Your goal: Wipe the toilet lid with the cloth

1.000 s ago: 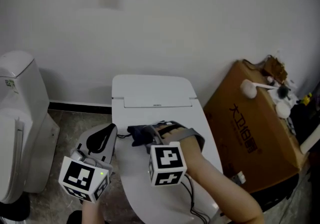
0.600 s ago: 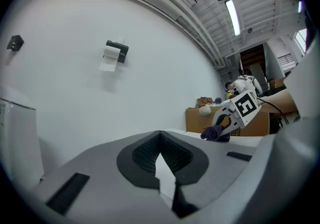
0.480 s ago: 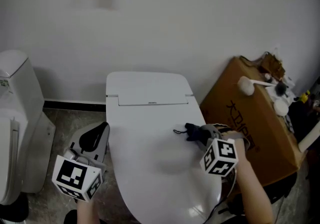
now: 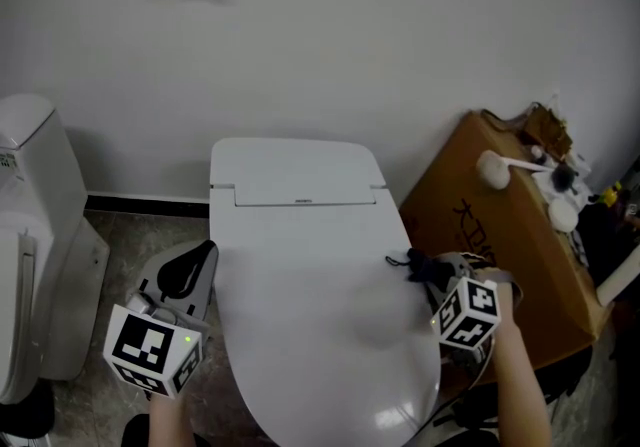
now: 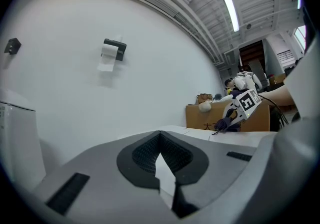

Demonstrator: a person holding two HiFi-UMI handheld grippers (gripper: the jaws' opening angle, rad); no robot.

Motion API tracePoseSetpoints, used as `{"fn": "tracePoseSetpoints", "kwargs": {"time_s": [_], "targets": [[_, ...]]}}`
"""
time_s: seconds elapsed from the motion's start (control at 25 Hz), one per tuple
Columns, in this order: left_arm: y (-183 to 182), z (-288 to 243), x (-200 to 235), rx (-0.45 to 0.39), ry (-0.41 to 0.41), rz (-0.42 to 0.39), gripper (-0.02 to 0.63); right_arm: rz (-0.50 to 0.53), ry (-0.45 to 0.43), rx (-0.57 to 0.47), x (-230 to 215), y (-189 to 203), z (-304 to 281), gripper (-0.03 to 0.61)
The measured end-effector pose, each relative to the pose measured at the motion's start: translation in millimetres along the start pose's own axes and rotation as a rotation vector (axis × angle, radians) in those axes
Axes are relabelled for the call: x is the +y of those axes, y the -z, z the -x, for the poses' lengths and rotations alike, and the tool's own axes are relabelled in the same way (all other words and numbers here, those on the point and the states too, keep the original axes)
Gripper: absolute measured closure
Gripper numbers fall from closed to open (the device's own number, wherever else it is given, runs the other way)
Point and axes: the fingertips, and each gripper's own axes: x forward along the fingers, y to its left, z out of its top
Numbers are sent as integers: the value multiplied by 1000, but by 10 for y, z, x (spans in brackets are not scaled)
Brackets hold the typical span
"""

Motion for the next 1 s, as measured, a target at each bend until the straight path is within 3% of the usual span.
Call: {"fn": "tracePoseSetpoints", "kwargs": {"time_s": [1.0], "targets": [[-4, 22, 33, -3, -3, -1, 597, 32, -60, -26, 326, -277, -52, 515]]}}
